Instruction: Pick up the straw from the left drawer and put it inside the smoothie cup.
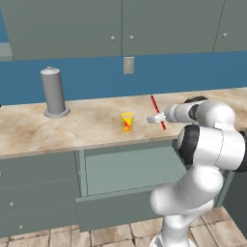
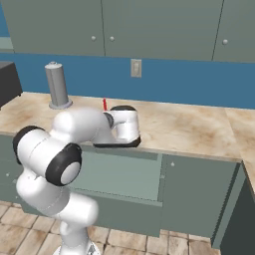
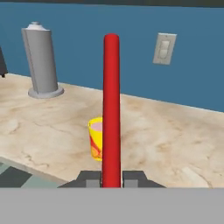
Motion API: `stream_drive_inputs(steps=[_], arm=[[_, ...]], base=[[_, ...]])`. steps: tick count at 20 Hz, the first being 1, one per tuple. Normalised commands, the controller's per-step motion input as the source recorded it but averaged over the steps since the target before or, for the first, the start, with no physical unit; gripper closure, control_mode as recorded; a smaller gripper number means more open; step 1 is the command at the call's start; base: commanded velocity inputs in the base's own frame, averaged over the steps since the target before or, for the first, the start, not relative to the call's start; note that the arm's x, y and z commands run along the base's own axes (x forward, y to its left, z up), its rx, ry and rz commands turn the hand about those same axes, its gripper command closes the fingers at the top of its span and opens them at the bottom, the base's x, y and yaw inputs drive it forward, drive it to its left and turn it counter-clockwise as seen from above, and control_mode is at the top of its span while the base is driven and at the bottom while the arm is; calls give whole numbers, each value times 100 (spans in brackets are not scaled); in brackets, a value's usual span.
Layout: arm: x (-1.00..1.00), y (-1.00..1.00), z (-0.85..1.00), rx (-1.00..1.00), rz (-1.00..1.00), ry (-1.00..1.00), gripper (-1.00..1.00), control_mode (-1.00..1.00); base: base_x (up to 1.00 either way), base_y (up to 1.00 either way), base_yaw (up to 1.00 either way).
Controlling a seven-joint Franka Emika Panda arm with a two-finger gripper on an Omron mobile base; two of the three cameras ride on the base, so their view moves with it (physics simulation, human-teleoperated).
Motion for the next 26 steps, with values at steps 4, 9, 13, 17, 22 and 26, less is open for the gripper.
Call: stream_drive_inputs(steps=[4, 9, 13, 17, 22, 26], arm=[[0, 6, 84, 0, 2, 0, 100, -100], [0, 0, 45, 2, 0, 0, 100, -100], [9, 0, 2, 8, 0, 2, 100, -100], [19, 0, 0, 14, 0, 10, 100, -100], [18, 0, 0, 23, 0, 18, 100, -100], [20, 0, 0, 27, 4, 1, 100, -100]], base=[[0, 0, 0], [0, 0, 0], [0, 0, 0], [0, 0, 0], [0, 0, 0], [0, 0, 0]])
